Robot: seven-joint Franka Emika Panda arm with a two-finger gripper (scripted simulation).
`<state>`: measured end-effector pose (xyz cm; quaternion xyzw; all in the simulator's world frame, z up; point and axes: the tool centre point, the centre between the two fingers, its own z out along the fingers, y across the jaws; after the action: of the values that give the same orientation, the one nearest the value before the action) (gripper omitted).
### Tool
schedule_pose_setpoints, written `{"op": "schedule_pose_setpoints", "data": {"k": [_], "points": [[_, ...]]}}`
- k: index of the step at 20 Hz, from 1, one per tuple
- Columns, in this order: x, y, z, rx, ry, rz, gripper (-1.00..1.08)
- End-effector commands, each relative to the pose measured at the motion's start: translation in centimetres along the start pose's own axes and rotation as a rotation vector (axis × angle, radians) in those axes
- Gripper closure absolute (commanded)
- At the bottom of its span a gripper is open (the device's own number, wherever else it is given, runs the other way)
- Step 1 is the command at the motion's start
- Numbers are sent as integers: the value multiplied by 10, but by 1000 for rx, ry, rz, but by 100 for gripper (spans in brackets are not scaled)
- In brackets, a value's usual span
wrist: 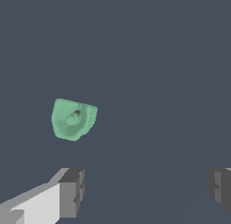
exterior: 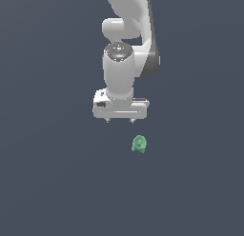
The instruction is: Pick up the object and move it to a goal position.
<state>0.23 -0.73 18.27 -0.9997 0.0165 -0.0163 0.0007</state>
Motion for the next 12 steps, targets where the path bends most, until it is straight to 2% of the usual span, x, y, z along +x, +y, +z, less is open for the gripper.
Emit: {"op": "schedule_pose_setpoints", "data": {"k": [1,8,12], "points": [[0,0,0,0,0,0,-92],[1,-27,-2,22,-10,-12,-92],[1,-30,-3,25,-11,-16,-92]]}}
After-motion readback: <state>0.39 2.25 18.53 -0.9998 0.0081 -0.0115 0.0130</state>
